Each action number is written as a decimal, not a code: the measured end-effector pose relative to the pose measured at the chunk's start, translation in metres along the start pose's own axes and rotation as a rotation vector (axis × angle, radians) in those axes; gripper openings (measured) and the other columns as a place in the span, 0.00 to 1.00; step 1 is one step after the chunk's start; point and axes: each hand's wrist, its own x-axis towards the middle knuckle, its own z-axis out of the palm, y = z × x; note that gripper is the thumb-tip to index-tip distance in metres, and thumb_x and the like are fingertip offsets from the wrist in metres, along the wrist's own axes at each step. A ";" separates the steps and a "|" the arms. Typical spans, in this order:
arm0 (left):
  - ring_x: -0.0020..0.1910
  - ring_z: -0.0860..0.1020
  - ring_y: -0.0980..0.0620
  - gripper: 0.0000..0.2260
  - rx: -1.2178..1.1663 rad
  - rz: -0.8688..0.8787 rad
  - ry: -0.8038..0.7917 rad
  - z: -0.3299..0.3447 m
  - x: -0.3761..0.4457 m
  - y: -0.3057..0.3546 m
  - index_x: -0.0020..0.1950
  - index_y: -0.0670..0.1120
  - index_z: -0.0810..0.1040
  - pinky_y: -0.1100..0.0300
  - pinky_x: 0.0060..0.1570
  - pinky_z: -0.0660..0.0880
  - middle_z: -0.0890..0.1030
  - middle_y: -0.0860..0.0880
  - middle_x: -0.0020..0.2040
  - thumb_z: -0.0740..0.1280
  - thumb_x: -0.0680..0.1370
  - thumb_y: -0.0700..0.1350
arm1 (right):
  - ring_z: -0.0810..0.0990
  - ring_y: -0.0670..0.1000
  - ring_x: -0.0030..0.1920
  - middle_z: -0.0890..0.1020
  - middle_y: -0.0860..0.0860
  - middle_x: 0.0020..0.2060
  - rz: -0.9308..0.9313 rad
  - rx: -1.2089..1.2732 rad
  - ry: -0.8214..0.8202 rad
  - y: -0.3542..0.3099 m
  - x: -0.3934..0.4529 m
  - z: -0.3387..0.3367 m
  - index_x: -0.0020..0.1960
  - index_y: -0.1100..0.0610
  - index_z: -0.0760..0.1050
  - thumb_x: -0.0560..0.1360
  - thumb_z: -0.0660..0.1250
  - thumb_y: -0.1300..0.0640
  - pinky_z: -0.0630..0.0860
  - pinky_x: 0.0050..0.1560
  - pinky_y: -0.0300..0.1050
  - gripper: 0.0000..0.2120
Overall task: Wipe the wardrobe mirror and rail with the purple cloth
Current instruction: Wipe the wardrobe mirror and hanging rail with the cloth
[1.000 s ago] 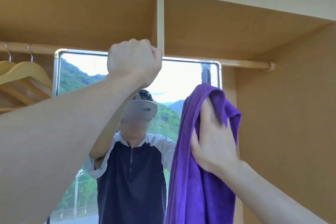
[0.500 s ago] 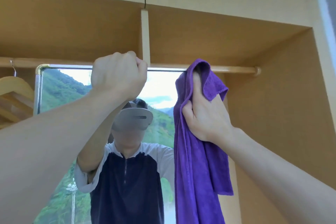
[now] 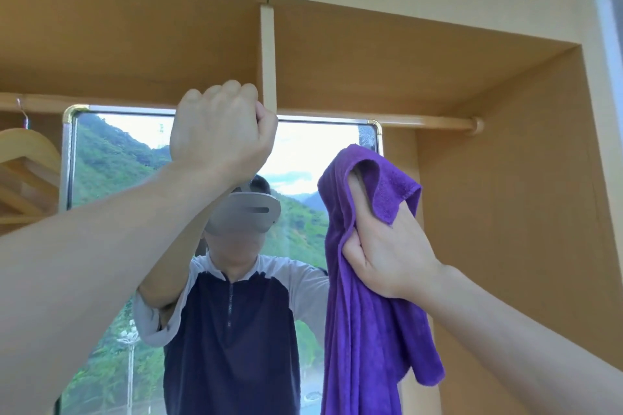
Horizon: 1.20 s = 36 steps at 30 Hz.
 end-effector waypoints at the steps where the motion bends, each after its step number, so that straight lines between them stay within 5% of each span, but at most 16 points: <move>1: 0.29 0.64 0.46 0.14 0.007 -0.009 0.005 0.000 -0.001 0.001 0.36 0.44 0.67 0.51 0.37 0.61 0.66 0.49 0.31 0.51 0.78 0.47 | 0.66 0.50 0.40 0.69 0.49 0.44 0.003 -0.006 0.013 -0.002 0.005 0.000 0.77 0.56 0.57 0.75 0.57 0.55 0.66 0.44 0.48 0.30; 7: 0.33 0.66 0.42 0.13 0.051 -0.060 0.038 0.005 -0.005 0.004 0.38 0.44 0.67 0.49 0.42 0.60 0.71 0.45 0.32 0.51 0.80 0.46 | 0.71 0.48 0.35 0.74 0.48 0.39 0.075 0.079 0.082 -0.048 0.045 0.013 0.80 0.56 0.54 0.77 0.57 0.53 0.70 0.37 0.47 0.32; 11: 0.35 0.66 0.43 0.13 0.062 -0.089 0.030 0.005 -0.006 0.004 0.40 0.46 0.68 0.49 0.43 0.59 0.73 0.45 0.32 0.49 0.80 0.46 | 0.75 0.54 0.50 0.77 0.54 0.53 -0.075 0.030 0.031 -0.067 0.037 0.021 0.74 0.59 0.66 0.78 0.59 0.52 0.73 0.56 0.50 0.26; 14: 0.36 0.66 0.43 0.12 0.040 -0.066 0.020 0.003 -0.008 0.003 0.40 0.46 0.67 0.49 0.44 0.60 0.69 0.48 0.33 0.49 0.81 0.47 | 0.73 0.56 0.61 0.75 0.55 0.63 -0.173 -0.037 -0.052 -0.053 0.027 0.017 0.76 0.58 0.64 0.78 0.60 0.51 0.68 0.68 0.50 0.28; 19: 0.38 0.67 0.43 0.11 0.046 -0.011 -0.036 -0.002 -0.012 0.001 0.42 0.46 0.68 0.47 0.46 0.63 0.72 0.49 0.36 0.52 0.82 0.47 | 0.73 0.54 0.49 0.79 0.54 0.47 -0.315 -0.053 -0.086 -0.024 0.009 0.006 0.60 0.58 0.72 0.76 0.61 0.54 0.72 0.58 0.50 0.15; 24: 0.40 0.66 0.45 0.12 0.116 0.154 -0.090 -0.015 -0.022 -0.023 0.46 0.45 0.71 0.49 0.44 0.62 0.75 0.46 0.40 0.54 0.79 0.51 | 0.77 0.57 0.50 0.80 0.55 0.50 -0.238 -0.073 -0.183 -0.010 0.010 -0.001 0.62 0.61 0.76 0.77 0.57 0.53 0.75 0.59 0.55 0.19; 29: 0.45 0.71 0.41 0.16 0.186 0.059 -0.115 -0.030 -0.024 -0.044 0.47 0.45 0.70 0.46 0.48 0.65 0.75 0.45 0.43 0.50 0.78 0.55 | 0.75 0.60 0.52 0.79 0.56 0.51 -0.147 -0.068 0.003 -0.045 0.063 0.005 0.71 0.62 0.70 0.76 0.59 0.55 0.69 0.62 0.54 0.24; 36: 0.38 0.68 0.42 0.15 0.192 -0.019 -0.130 -0.044 -0.033 -0.075 0.39 0.44 0.66 0.48 0.45 0.64 0.69 0.47 0.37 0.51 0.79 0.53 | 0.75 0.60 0.54 0.79 0.54 0.51 -0.225 -0.064 -0.027 -0.078 0.073 0.013 0.68 0.60 0.73 0.76 0.58 0.54 0.66 0.66 0.55 0.23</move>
